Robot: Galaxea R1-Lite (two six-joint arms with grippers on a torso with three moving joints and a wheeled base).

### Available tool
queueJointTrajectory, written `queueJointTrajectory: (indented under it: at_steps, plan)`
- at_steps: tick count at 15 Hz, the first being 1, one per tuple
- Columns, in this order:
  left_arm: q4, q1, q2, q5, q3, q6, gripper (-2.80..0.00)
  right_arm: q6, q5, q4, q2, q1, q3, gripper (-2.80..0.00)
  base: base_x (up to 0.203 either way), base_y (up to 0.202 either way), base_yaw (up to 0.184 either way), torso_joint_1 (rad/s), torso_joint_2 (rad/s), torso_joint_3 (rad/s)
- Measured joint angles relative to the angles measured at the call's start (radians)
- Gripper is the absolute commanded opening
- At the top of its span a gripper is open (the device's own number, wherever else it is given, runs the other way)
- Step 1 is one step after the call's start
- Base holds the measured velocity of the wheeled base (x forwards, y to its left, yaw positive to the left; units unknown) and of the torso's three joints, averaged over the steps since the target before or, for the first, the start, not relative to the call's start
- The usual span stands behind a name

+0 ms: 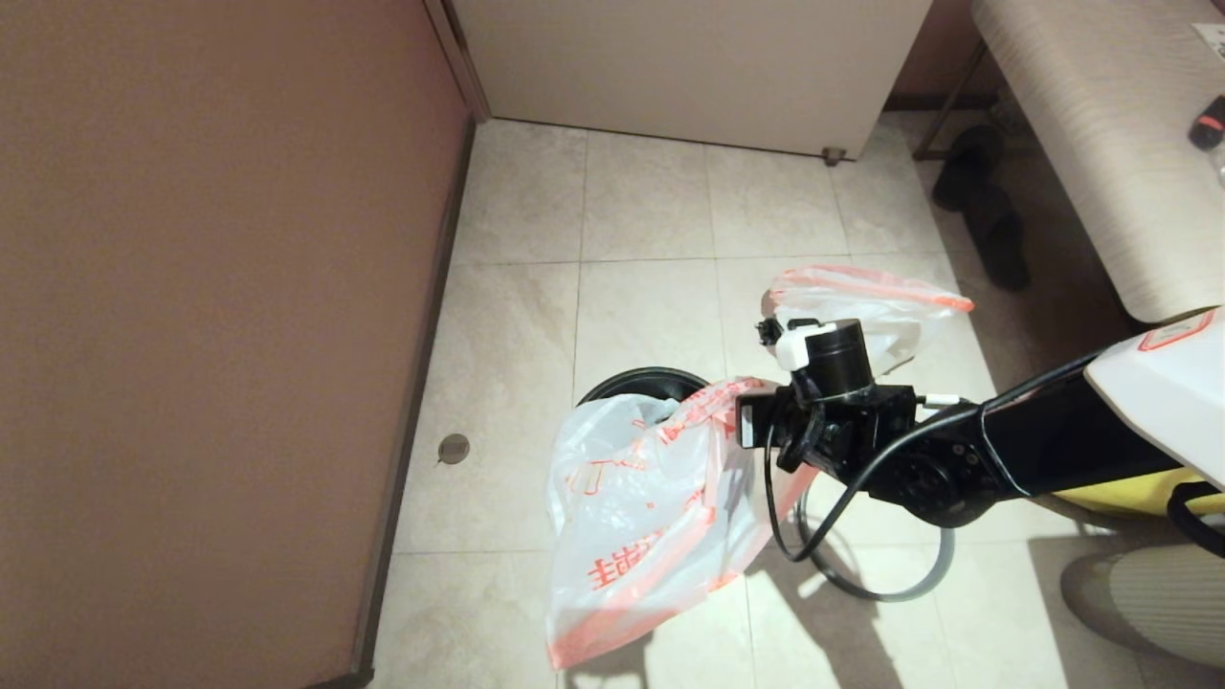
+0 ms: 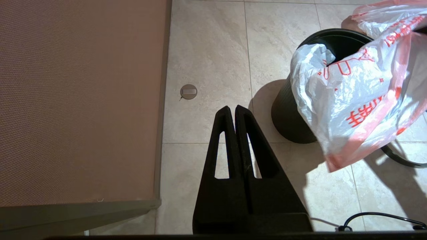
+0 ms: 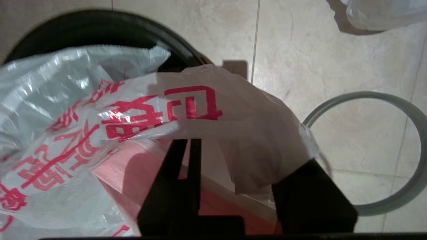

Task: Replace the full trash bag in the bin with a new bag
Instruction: Put the new garbage bag on the trash can

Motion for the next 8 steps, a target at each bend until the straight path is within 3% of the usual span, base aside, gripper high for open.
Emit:
queueJointTrajectory:
  at_steps: [3,6,8]
  plan:
    - [0.0,0.0,0.0,0.0,0.0,0.0,-2.8,0.003,0.002,0.033,-0.03,-0.004,-0.045,0.0,0.0,0.0,0.0,0.0,0.0,0.0]
    - [0.0,0.0,0.0,0.0,0.0,0.0,-2.8,0.051,0.0,0.264,-0.09,-0.01,-0.065,0.0,0.0,0.0,0.0,0.0,0.0,0.0]
    - [0.0,0.0,0.0,0.0,0.0,0.0,-2.8,0.161,0.033,0.457,-0.128,-0.022,-0.136,0.0,0.0,0.0,0.0,0.0,0.0,0.0]
